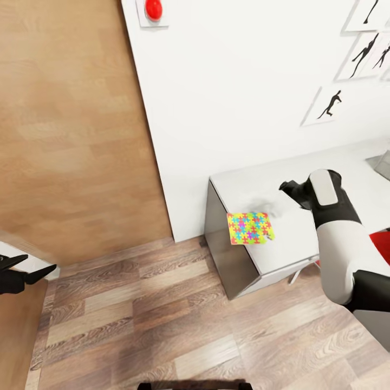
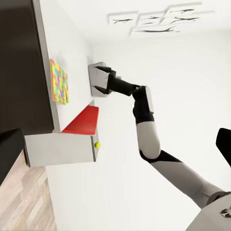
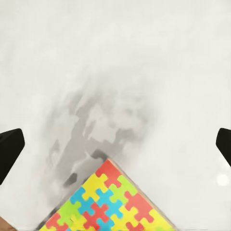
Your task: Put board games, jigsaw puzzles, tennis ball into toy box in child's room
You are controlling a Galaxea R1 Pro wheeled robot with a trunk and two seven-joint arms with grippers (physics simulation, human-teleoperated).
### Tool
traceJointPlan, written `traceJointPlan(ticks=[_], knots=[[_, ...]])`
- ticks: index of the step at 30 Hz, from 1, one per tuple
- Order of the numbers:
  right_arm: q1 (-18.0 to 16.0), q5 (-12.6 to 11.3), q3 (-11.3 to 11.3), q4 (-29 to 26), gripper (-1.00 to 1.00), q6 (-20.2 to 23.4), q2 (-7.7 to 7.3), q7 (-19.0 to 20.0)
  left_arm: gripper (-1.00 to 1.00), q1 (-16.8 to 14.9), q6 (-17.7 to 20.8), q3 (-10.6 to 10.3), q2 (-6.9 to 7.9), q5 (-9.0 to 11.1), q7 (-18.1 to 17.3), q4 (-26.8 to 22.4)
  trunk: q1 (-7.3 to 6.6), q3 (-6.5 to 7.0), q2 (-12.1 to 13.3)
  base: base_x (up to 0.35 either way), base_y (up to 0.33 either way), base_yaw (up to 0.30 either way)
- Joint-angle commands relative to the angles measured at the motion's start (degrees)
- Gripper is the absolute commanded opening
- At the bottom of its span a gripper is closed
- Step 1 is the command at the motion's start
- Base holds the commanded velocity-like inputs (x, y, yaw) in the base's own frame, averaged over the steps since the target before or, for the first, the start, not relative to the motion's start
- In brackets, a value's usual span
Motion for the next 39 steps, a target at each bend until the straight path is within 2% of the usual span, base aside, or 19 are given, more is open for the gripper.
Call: traceJointPlan(ticks=[1, 7, 11, 14, 16, 17, 21, 22, 24, 25, 26, 27, 29, 31, 35, 36, 39], knots=[[0.45, -1.80, -0.69, -2.29, 1.00, 2.20, -0.05, -0.51, 1.00, -0.03, 0.61, -0.06, -0.01, 0.07, -0.17, -0.02, 0.04, 0.00, -0.09, 0.000, 0.000, -0.109], [3.02, -6.48, -2.66, -8.50, 1.00, 9.25, -0.21, -0.31, 1.00, -0.03, 0.54, -0.07, -0.12, 0.07, -0.12, -0.01, 0.04, 0.52, -0.09, 0.000, 0.000, -0.111], [4.99, -11.64, -4.45, -13.15, 1.00, 14.94, -0.44, -0.12, 1.00, -0.03, -0.37, -0.07, -0.22, 0.07, -0.17, -0.02, 0.04, 0.87, -0.09, 0.000, 0.000, -0.114], [5.93, -14.13, -4.70, -15.52, 1.00, 16.31, -0.75, -0.06, 1.00, -0.03, -0.66, -0.08, -0.26, 0.07, -0.18, -0.03, 0.04, 1.13, -0.09, 0.000, 0.000, -0.118], [8.30, -16.36, -4.74, -17.74, 1.00, 16.76, -1.18, -0.01, 1.00, -0.03, -0.81, -0.12, -0.30, 0.07, -0.19, -0.03, 0.04, 1.31, -0.09, 0.000, 0.000, -0.126], [10.65, -17.84, -4.72, -19.36, 1.00, 16.76, -1.38, 0.00, 1.00, -0.03, -0.87, -0.13, -0.32, 0.07, -0.19, -0.03, 0.04, 1.39, -0.09, 0.000, 0.000, -0.132], [15.99, -21.38, -4.70, -23.97, 1.00, 16.76, -1.68, 0.02, 1.00, -0.03, -0.93, -0.14, -0.34, 0.07, -0.19, -0.02, 0.04, 1.74, -0.09, 0.000, 0.000, -0.135], [18.59, -23.66, -4.67, -27.38, 1.00, 16.76, -1.89, 0.03, 1.00, -0.03, -0.95, -0.15, -0.37, 0.07, -0.19, -0.03, 0.04, 1.83, -0.09, 0.000, 0.000, -0.138], [21.25, -26.39, -4.63, -31.65, 1.00, 16.76, -2.19, 0.03, 1.00, -0.03, -0.96, -0.15, -0.41, 0.07, -0.19, -0.01, 0.04, 2.00, -0.09, 0.000, 0.000, -0.139], [24.18, -29.46, -4.58, -36.27, 1.00, 16.76, -2.49, 0.03, 1.00, -0.03, -0.96, -0.15, -0.45, 0.09, -0.18, -0.02, 0.04, 2.09, -0.09, 0.000, 0.000, -0.139], [25.80, -31.08, -4.55, -38.39, 1.00, 16.76, -2.60, 0.03, 1.00, -0.03, -0.97, -0.15, -0.47, 0.10, -0.18, -0.02, 0.04, 2.18, -0.09, 0.000, 0.000, -0.140], [29.19, -34.30, -4.52, -41.49, 1.00, 16.76, -2.78, 0.04, 1.00, -0.01, -0.99, -0.15, -0.49, 0.11, -0.17, -0.03, 0.04, 2.26, -0.09, 0.000, 0.000, -0.141], [32.61, -37.38, -4.55, -43.39, 1.00, 16.76, -2.96, 0.07, 1.00, -0.02, -1.01, -0.18, -0.50, 0.11, -0.15, -0.03, 0.04, 2.44, -0.09, 0.000, 0.000, -0.142], [38.67, -42.72, -4.54, -45.35, 1.00, 16.76, -3.39, 0.21, 1.00, -0.02, -1.06, -0.22, -0.52, 0.11, -0.14, -0.03, 0.04, 2.61, -0.09, 0.000, 0.000, -0.143], [44.15, -46.19, -4.33, -46.16, 1.00, 16.76, -3.61, 1.51, 1.00, -0.01, -1.38, -0.31, -0.62, 0.09, -0.12, -0.03, 0.04, 2.96, -0.09, 0.000, 0.000, -0.134], [46.92, -47.12, -4.14, -46.36, 1.00, 16.76, -3.68, 3.32, 1.00, -0.01, -1.52, -0.40, -0.65, 0.11, -0.12, -0.03, 0.04, 3.05, -0.09, 0.000, 0.000, -0.113], [50.57, -47.92, -3.96, -46.53, 1.00, 16.76, -3.76, 8.30, 1.00, -0.02, -1.64, -0.49, -0.72, 0.13, -0.06, -0.03, 0.04, 3.31, -0.09, 0.000, 0.000, -0.106]])
